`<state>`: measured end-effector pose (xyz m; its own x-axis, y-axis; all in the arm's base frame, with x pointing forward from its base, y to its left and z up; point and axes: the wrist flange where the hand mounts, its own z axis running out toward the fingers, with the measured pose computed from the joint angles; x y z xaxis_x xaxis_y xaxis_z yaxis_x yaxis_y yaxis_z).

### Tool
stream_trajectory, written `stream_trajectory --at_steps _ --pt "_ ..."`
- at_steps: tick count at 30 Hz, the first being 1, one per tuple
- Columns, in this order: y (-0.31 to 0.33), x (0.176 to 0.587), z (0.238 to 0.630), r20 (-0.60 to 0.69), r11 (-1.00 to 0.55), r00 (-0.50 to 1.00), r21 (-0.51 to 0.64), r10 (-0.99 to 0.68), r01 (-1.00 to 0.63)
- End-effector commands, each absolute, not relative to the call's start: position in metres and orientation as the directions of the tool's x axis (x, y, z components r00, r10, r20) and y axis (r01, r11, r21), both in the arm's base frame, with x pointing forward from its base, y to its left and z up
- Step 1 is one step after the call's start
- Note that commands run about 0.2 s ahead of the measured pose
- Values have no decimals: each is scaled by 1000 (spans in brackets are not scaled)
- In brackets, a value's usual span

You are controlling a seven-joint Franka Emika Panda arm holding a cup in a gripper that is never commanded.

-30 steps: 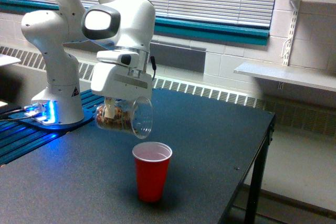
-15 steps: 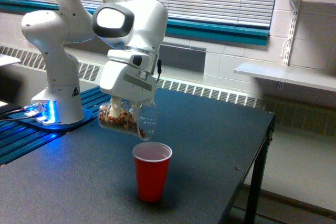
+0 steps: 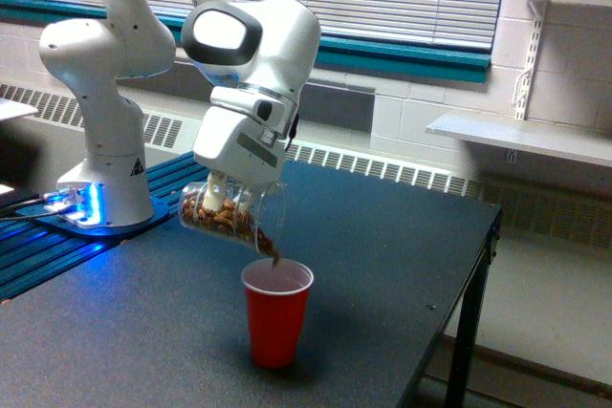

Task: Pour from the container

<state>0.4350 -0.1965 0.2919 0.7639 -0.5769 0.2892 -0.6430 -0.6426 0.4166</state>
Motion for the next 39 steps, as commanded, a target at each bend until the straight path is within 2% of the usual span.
stream_trajectory --at_steps 1,39 --pt "-193 439 294 278 -652 793 456 -543 -606" --pt "-191 448 296 167 -637 863 610 -477 -470"
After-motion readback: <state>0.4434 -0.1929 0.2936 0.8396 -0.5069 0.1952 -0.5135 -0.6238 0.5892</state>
